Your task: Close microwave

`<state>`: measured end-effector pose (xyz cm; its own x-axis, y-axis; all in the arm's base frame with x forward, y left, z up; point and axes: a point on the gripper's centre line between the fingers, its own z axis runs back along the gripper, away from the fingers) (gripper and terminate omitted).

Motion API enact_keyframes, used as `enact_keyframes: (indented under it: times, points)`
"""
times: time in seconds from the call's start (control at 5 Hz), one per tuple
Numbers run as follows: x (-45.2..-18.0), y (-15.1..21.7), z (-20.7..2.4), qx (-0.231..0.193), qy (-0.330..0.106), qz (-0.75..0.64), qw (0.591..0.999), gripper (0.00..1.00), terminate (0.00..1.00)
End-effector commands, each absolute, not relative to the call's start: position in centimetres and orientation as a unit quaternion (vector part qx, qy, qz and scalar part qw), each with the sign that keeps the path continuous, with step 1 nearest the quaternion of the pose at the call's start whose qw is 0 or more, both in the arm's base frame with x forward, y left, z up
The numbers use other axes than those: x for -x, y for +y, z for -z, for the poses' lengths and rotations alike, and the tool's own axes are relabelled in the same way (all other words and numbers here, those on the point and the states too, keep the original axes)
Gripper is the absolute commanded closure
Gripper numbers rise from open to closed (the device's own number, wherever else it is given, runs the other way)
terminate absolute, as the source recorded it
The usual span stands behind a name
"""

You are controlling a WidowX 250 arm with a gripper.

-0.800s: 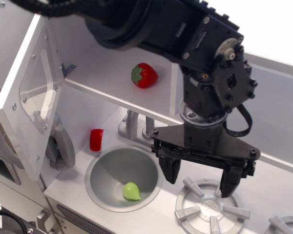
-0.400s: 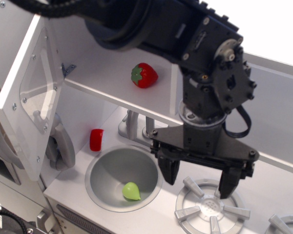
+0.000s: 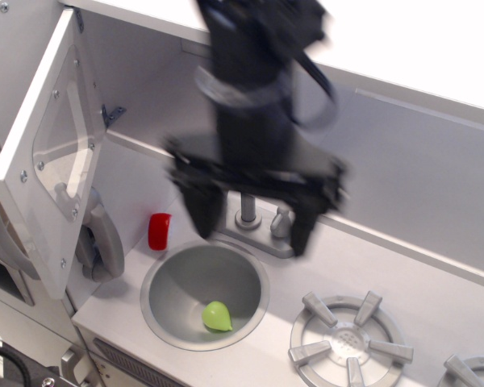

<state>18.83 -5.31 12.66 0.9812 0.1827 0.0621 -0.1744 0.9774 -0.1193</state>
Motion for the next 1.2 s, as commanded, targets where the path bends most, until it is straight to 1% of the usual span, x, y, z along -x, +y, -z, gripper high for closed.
enact_keyframes:
  times: [0.0, 0.2, 0.4, 0.6, 0.8, 1.0]
  points:
    - [-17.9, 1.8, -17.8, 0.068, -0.083, -0.103, 0.989, 0.0, 0.0]
    - [-17.5, 5.3, -17.9, 0.055, -0.095, -0.121, 0.987, 0.0, 0.0]
    - [-17.8, 8.9, -17.1, 0.044, -0.095, -0.127, 0.986, 0.0, 0.0]
    - [-17.7, 11.2, -16.9, 0.041, -0.089, -0.138, 0.986, 0.0, 0.0]
    - [-17.8, 12.3, -16.8, 0.034, -0.091, -0.155, 0.983, 0.0, 0.0]
    - [-18.1, 12.5, -15.6, 0.032, -0.081, -0.171, 0.981, 0.0, 0.0]
